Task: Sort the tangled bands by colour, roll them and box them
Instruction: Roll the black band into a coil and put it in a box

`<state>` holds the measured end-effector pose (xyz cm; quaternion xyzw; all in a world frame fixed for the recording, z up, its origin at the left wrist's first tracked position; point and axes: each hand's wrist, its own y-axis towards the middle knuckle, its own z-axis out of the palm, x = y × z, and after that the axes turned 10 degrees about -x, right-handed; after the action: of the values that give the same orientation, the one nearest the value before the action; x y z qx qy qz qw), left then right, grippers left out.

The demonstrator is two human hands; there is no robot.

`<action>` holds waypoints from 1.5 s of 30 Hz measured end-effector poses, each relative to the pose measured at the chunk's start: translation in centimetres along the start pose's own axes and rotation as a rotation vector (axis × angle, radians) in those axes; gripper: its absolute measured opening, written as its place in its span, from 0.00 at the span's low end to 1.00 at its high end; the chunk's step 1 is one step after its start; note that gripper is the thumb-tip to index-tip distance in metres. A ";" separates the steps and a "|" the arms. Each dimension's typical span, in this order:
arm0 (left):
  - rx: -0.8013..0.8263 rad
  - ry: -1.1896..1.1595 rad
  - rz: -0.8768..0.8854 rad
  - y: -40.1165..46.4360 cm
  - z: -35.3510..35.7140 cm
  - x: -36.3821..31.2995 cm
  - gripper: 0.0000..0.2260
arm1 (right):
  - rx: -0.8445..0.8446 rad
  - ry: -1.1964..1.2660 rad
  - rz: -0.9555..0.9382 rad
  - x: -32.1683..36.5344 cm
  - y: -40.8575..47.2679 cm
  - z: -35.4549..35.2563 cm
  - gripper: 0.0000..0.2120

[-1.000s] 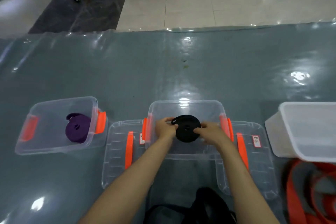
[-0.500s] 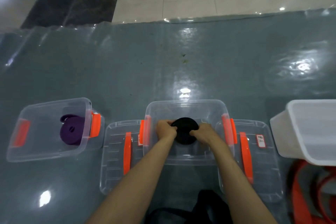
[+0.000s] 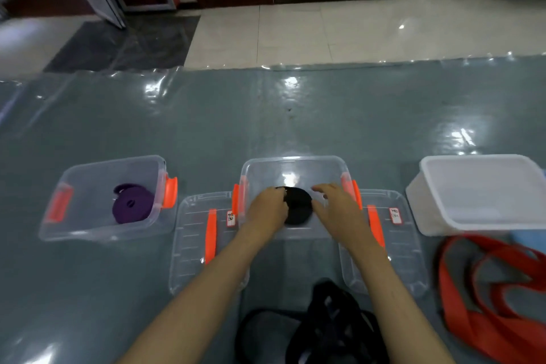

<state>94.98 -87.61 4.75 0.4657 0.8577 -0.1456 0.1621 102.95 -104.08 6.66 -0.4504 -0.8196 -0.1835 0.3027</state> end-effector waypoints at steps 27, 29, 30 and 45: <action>0.240 -0.025 -0.229 -22.0 5.6 11.1 0.08 | 0.198 -0.244 0.213 -8.3 -21.6 1.2 0.19; 0.176 -0.259 -0.342 -21.0 4.2 10.7 0.07 | 0.177 -0.180 0.228 -7.9 -21.3 1.0 0.18; 0.144 -0.363 -0.388 -20.6 3.4 10.4 0.10 | 0.168 -0.163 0.222 -7.7 -21.0 1.0 0.18; -0.235 -0.809 -0.148 -17.5 -8.7 7.8 0.14 | 0.553 -0.084 0.150 -2.7 -15.6 -0.6 0.27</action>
<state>74.94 -87.40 11.06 0.2869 0.7669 -0.2291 0.5263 91.04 -114.31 4.91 -0.4175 -0.8146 0.0887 0.3927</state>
